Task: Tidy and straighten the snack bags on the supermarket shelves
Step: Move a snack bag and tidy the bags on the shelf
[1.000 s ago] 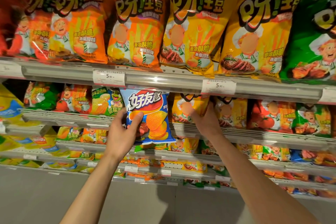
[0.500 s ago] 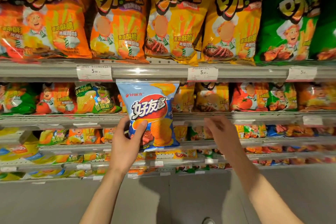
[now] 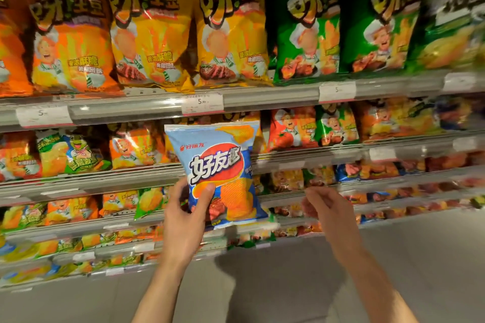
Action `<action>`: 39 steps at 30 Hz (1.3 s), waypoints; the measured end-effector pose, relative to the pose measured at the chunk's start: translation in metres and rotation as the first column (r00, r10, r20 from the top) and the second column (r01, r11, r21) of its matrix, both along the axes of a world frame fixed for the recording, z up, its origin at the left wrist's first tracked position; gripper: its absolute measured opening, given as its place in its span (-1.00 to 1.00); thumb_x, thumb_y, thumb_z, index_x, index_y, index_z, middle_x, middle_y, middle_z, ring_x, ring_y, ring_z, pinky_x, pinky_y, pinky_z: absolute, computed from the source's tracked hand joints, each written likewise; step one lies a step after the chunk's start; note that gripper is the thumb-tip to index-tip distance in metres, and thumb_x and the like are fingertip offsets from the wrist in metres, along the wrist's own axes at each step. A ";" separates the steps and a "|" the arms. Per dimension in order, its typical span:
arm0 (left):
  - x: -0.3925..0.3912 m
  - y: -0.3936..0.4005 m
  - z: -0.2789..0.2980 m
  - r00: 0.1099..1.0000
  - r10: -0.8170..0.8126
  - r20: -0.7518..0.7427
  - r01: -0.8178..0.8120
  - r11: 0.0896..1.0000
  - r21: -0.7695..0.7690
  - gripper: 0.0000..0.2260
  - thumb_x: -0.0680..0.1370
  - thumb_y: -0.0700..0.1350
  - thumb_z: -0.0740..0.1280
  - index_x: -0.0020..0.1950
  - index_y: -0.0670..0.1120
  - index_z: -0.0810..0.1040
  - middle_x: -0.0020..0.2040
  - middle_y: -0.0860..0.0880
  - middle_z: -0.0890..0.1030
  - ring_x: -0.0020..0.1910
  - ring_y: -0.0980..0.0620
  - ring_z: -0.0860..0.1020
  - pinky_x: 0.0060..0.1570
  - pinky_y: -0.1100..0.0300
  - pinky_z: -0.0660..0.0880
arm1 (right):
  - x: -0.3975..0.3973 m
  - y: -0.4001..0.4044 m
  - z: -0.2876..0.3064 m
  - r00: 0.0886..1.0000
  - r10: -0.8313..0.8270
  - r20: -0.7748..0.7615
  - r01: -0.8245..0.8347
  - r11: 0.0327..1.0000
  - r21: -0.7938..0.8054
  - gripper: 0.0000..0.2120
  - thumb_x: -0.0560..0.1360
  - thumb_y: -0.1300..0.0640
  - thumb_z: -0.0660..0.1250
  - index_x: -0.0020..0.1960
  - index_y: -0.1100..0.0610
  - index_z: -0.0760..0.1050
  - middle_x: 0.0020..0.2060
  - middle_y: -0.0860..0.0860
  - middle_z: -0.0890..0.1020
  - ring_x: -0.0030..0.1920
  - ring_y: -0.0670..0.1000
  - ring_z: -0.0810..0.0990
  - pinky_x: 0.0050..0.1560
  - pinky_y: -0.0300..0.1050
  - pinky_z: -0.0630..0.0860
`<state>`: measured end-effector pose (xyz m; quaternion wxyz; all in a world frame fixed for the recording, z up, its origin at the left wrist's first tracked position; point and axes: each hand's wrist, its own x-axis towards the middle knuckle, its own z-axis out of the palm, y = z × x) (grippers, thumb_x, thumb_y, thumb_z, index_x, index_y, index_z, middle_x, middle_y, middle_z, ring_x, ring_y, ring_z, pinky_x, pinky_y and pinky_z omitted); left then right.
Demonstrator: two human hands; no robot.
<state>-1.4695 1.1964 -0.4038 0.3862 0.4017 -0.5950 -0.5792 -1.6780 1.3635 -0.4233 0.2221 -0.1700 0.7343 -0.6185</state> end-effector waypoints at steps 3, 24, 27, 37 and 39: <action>-0.041 0.033 0.003 1.000 -0.010 -0.018 0.010 1.000 0.005 -0.72 0.57 -0.13 0.43 0.26 -0.12 0.56 0.01 -0.03 0.70 -0.26 0.23 0.69 -0.40 0.34 0.56 | -0.037 0.036 0.005 1.000 -0.013 0.006 0.013 1.000 0.000 -0.89 0.61 0.13 0.38 -0.03 0.15 0.65 -0.23 0.06 0.73 -0.20 -0.02 0.69 -0.12 -0.21 0.61; -0.340 0.168 0.025 0.944 -0.329 0.021 0.329 0.937 -0.119 -0.67 0.49 0.15 0.42 0.22 0.11 0.56 0.05 0.18 0.69 0.02 0.12 0.68 -0.02 0.02 0.65 | -0.278 0.232 0.019 0.941 -0.335 0.046 0.337 0.941 -0.045 -0.89 0.60 0.14 0.39 -0.01 0.17 0.66 -0.22 0.07 0.74 -0.16 0.05 0.73 -0.02 -0.05 0.65; -0.395 0.188 0.026 0.920 -0.392 -0.004 0.388 0.914 -0.121 -0.68 0.51 0.08 0.43 0.24 0.06 0.55 0.02 0.20 0.68 -0.04 0.25 0.66 -0.12 0.26 0.63 | -0.317 0.249 0.019 0.921 -0.387 0.043 0.389 0.920 -0.044 -0.90 0.61 0.18 0.37 -0.02 0.17 0.65 -0.28 0.04 0.74 -0.22 -0.03 0.70 -0.14 -0.21 0.65; -0.550 0.246 0.024 0.809 -0.587 -0.022 0.578 0.803 -0.148 -0.74 0.54 0.00 0.45 0.21 0.04 0.56 0.02 0.29 0.67 0.01 0.30 0.62 -0.07 0.44 0.48 | -0.441 0.283 0.032 0.907 -0.420 -0.021 0.420 0.907 -0.017 -0.92 0.60 0.17 0.39 -0.03 0.17 0.64 -0.23 0.07 0.75 -0.21 0.07 0.67 0.00 0.09 0.63; -0.572 0.255 0.020 0.791 -0.612 0.004 0.607 0.784 -0.130 -0.70 0.52 0.06 0.46 0.23 0.07 0.56 0.04 0.28 0.67 0.02 0.30 0.61 -0.07 0.45 0.48 | -0.458 0.289 0.031 0.912 -0.409 -0.026 0.409 0.913 -0.014 -0.90 0.61 0.13 0.38 -0.02 0.13 0.65 -0.19 0.06 0.75 -0.16 0.06 0.71 0.04 0.11 0.64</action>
